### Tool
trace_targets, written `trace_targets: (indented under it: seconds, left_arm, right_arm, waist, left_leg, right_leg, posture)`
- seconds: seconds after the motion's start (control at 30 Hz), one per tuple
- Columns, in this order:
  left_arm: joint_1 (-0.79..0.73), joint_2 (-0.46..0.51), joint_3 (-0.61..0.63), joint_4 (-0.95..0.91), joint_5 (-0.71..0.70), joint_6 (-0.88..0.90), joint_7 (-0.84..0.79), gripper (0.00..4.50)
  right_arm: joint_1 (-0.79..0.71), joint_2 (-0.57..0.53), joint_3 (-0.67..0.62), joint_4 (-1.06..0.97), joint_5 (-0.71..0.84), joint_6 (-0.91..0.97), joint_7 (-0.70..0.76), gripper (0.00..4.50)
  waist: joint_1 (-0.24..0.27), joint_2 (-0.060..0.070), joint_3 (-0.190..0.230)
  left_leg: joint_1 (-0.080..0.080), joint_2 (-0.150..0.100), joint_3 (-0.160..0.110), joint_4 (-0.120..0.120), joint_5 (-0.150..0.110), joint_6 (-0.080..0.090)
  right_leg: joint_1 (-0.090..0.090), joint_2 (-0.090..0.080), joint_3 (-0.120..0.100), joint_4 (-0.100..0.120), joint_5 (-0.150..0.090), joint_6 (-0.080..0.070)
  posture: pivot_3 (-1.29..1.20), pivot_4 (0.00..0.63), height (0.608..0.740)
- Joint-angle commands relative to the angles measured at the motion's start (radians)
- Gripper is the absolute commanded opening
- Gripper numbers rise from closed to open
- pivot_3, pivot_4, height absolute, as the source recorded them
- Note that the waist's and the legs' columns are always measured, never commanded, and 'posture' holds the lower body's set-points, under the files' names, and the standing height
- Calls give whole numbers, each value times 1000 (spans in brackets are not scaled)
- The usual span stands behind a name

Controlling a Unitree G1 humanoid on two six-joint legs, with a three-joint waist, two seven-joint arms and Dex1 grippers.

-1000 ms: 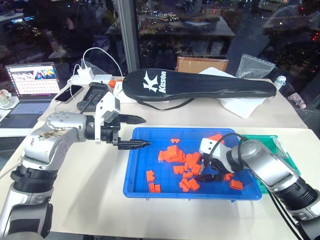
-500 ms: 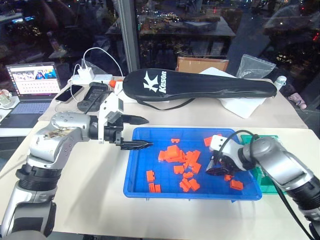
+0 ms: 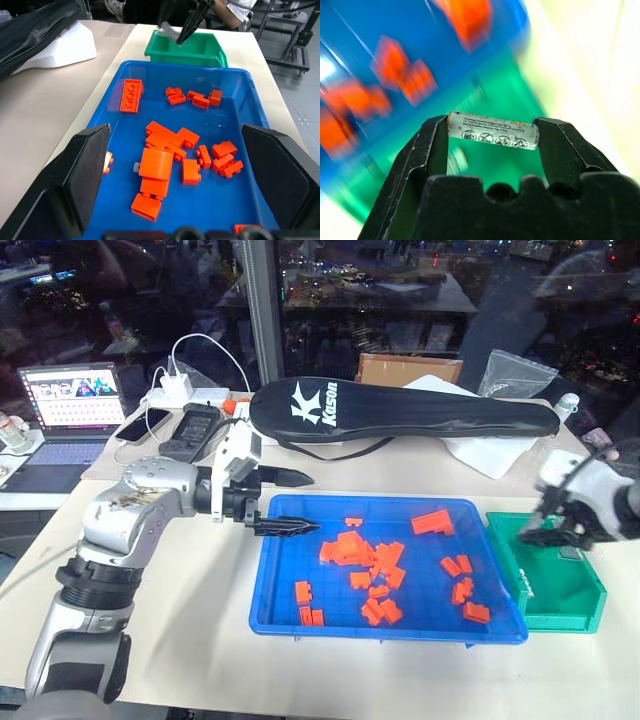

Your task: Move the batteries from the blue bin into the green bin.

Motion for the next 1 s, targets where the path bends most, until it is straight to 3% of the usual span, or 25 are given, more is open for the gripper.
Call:
trace_targets:
  seconds: [0.03,0.13,0.17,0.27,0.3,0.57,0.7,0.87,1.0]
  left_arm:
    - [-24,3,8,-14,-6,-8,-13,4500]
    - [-26,10,3,-15,-3,-8,-21,4500]
    - [-26,12,4,-16,-2,-8,-21,4500]
    - [-25,20,13,-21,-3,-2,-18,4500]
    - [-23,22,14,-23,-2,1,-16,4500]
    - [-5,58,12,-28,13,7,-21,4500]
    - [10,91,-9,-11,55,-17,-31,4500]
    - [37,123,-19,-15,91,-38,-46,4500]
    - [47,133,-14,-25,99,-35,-44,4500]
  right_arm:
    - [17,19,-44,-14,15,-18,-4,2472]
    - [50,27,-30,5,-10,-47,-11,2472]
    - [52,32,-31,9,-12,-50,-16,3479]
    - [31,33,-37,-1,-7,-51,-13,4382]
    - [13,35,-37,-7,-9,-55,-15,4452]
    - [-132,147,-5,-185,103,91,-4,4452]
    - [-176,319,58,-289,169,163,-53,4452]
    - [-187,525,199,-303,139,198,-165,4452]
    - [-199,608,273,-254,101,159,-205,4452]
  waist:
    - [-13,1,0]
    - [-19,2,0]
    - [-20,2,0]
    - [-20,2,0]
    - [-19,2,0]
    - [-21,2,0]
    - [-20,1,0]
    - [-16,1,0]
    - [-11,1,0]
  left_leg:
    - [0,0,0,0,0,0]
    - [1,0,-1,0,0,0]
    - [0,0,-1,0,0,0]
    - [0,0,-1,0,0,0]
    - [0,0,-1,0,0,0]
    - [0,0,-1,0,0,0]
    - [0,0,-2,0,0,0]
    - [-1,0,-3,0,0,0]
    - [-2,0,-4,1,0,0]
  right_leg:
    - [0,0,0,1,0,0]
    - [0,0,0,2,0,0]
    - [0,0,0,2,0,0]
    - [1,0,0,1,0,0]
    - [1,0,0,1,0,0]
    - [1,0,0,1,0,0]
    - [1,0,-1,1,0,0]
    - [0,0,-2,1,0,0]
    - [0,0,-4,2,0,-1]
  posture:
    - [0,150,731]
    - [0,150,731]
    - [0,150,731]
    - [0,150,731]
    - [0,150,731]
    - [0,150,731]
    - [0,150,731]
    - [0,150,731]
    - [0,150,731]
